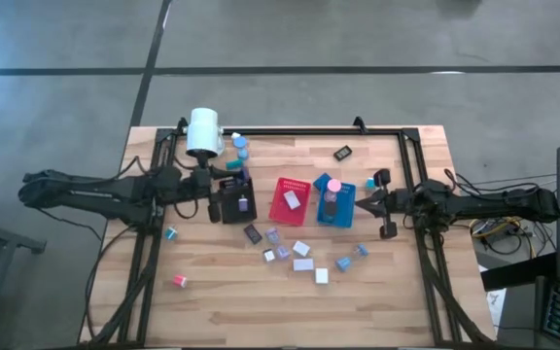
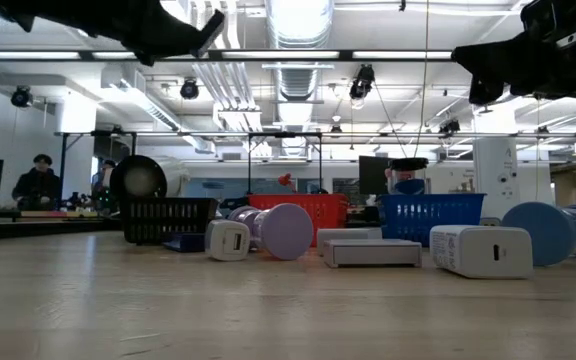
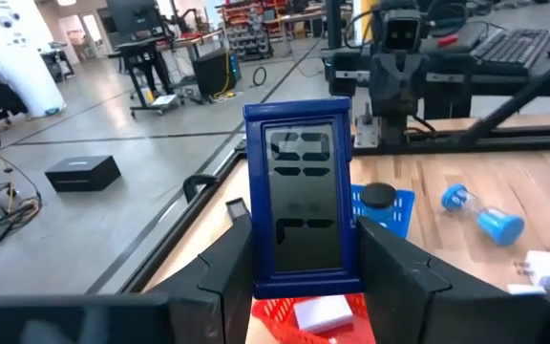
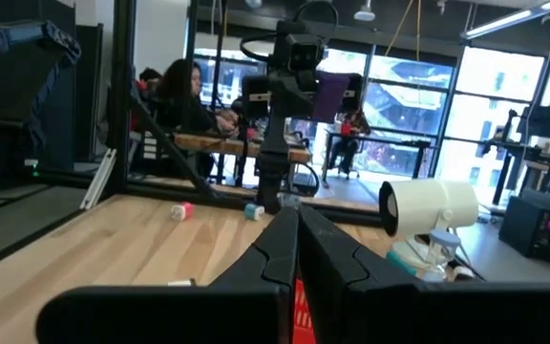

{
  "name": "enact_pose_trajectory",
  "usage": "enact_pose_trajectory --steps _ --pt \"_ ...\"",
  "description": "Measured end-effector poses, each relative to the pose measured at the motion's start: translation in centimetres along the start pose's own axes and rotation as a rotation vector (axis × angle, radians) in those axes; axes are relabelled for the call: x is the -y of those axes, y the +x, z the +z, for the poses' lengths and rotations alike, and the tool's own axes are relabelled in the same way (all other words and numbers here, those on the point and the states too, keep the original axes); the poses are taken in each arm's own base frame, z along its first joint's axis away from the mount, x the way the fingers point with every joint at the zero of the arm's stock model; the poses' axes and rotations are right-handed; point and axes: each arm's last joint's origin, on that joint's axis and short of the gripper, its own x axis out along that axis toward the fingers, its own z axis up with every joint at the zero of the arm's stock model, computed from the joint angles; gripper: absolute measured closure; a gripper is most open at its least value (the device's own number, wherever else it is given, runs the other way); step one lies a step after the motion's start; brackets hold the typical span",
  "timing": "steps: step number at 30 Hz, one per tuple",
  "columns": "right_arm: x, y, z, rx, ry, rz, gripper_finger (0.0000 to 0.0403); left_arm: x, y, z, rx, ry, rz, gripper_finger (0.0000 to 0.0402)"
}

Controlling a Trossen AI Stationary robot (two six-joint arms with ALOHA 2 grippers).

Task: Pick & Place Office items
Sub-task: Put the top left blue digital clock into the red bin

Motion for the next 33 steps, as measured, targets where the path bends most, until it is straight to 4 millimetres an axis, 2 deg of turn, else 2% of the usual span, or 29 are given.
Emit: enact_pose_trajectory --steps 4,9,16,20,23,27,33 --pt "0.0 0.0 0.2 0.025 -0.006 -0.002 0.0394 -0.1 1.0 1.7 0.011 -0.033 0.009 0.0251" --pt "0.0 0.0 0.3 0.033 -0.004 -0.003 0.0394 -0.1 2.8 5.0 0.037 -0.032 0.017 0.0251" --pt "0.1 0.0 0.7 0.072 0.018 -0.005 0.0394 -0.1 6.2 9.6 -0.051 0.051 0.005 0.0251" --pt "0.1 0.0 0.7 0.071 0.018 -0.005 0.0394 -0.2 8.4 11.4 -0.129 0.098 -0.018 0.0251" --pt "0.1 0.0 0.7 0.071 0.018 -0.005 0.0394 -0.2 10.4 11.6 -0.215 0.125 -0.038 0.0251" --pt "0.1 0.0 0.7 0.07 0.018 -0.005 0.0394 0.1 13.2 10.5 -0.333 0.161 -0.073 0.0251" --pt "0.1 0.0 0.7 0.068 0.014 -0.004 0.0394 0.7 17.1 6.6 -0.483 0.173 -0.083 0.0251"
